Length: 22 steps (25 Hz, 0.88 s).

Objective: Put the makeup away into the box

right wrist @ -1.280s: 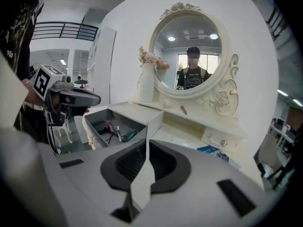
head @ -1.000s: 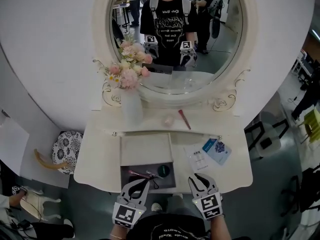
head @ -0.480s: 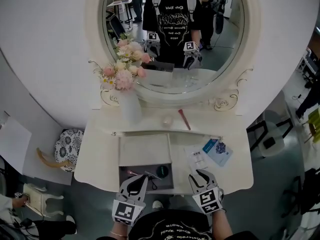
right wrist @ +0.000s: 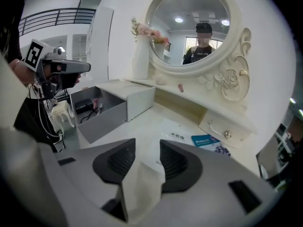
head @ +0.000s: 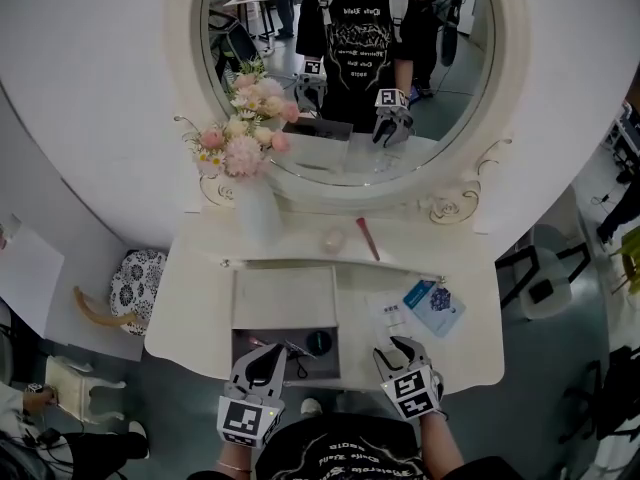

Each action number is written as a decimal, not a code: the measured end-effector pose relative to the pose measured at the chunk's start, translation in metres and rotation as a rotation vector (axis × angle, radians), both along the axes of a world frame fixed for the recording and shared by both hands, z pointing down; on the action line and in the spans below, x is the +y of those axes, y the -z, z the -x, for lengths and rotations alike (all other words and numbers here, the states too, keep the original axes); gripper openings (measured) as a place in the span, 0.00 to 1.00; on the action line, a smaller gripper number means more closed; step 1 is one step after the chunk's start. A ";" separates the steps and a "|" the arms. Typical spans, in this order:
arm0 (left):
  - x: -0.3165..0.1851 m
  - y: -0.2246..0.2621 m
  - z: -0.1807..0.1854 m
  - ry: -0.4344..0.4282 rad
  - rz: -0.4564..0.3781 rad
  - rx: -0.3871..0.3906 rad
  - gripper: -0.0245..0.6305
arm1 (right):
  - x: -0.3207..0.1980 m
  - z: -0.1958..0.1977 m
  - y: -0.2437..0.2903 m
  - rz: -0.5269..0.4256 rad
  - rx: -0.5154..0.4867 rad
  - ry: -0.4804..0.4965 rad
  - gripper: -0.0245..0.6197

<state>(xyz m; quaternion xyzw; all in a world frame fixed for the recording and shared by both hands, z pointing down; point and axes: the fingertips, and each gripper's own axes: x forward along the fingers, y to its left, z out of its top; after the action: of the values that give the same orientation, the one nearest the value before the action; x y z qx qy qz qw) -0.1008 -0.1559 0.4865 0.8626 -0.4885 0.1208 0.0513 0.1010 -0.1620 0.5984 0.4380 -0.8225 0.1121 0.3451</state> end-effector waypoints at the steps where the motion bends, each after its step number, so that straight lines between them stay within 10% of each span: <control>1: -0.001 0.000 -0.001 0.003 -0.001 0.000 0.06 | -0.001 -0.002 -0.001 0.002 0.006 -0.001 0.28; 22: -0.014 0.001 0.006 0.092 0.009 0.011 0.06 | -0.008 -0.008 -0.029 0.093 0.102 0.051 0.32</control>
<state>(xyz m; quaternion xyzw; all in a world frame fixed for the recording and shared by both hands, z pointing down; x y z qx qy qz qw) -0.1064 -0.1699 0.4860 0.8397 -0.5267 0.1158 0.0633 0.1090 -0.1697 0.6273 0.4056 -0.8084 0.1191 0.4096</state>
